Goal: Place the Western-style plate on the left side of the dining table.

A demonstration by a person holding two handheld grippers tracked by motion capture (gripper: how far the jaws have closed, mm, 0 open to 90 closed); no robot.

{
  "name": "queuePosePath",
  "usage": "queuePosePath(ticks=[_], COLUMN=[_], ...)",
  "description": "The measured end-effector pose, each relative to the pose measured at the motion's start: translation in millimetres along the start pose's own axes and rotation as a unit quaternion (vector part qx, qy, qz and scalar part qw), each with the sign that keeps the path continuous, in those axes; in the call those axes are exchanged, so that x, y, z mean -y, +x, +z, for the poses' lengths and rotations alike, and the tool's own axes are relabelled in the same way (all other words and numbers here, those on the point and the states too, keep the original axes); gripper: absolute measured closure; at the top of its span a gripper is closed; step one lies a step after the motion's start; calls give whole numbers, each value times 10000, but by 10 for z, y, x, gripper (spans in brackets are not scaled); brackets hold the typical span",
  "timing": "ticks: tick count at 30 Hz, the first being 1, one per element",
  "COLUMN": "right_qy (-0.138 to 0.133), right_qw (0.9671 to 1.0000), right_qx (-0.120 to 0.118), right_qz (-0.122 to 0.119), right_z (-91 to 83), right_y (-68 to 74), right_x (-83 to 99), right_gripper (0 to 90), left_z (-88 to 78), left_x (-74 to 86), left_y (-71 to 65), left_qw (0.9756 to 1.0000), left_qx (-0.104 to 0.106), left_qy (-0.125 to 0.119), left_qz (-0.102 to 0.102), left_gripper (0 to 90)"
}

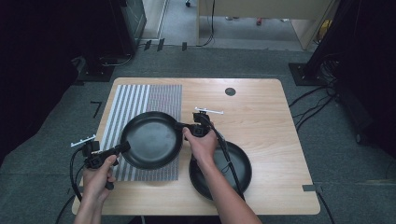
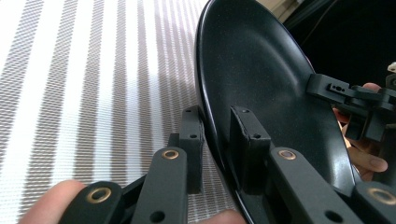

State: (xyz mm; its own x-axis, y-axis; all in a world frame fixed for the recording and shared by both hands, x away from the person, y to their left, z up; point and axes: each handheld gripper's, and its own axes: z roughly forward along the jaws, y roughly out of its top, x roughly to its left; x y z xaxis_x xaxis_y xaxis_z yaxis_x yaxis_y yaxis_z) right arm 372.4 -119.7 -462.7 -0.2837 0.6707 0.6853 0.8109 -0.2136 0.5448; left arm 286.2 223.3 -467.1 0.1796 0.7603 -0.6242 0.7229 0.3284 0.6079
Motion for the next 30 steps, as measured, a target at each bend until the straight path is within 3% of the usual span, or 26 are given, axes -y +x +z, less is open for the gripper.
queuePosePath(ticks=[15, 23, 30], right_qy=[515, 663, 632], right_qw=[9979, 9976, 9980], right_qx=[-139, -87, 63], right_qz=[-361, -196, -74], right_z=[519, 691, 789], right_y=[21, -91, -163], right_x=[-265, -289, -330], right_gripper=[840, 836, 832], left_z=[40, 168, 309], left_x=[-8, -47, -139], left_y=[281, 369, 428], left_qw=[9986, 9979, 9974], left_qx=[-209, -335, -388], left_qy=[-218, -143, -66], left_qz=[-442, -534, -604], left_gripper=[763, 762, 764])
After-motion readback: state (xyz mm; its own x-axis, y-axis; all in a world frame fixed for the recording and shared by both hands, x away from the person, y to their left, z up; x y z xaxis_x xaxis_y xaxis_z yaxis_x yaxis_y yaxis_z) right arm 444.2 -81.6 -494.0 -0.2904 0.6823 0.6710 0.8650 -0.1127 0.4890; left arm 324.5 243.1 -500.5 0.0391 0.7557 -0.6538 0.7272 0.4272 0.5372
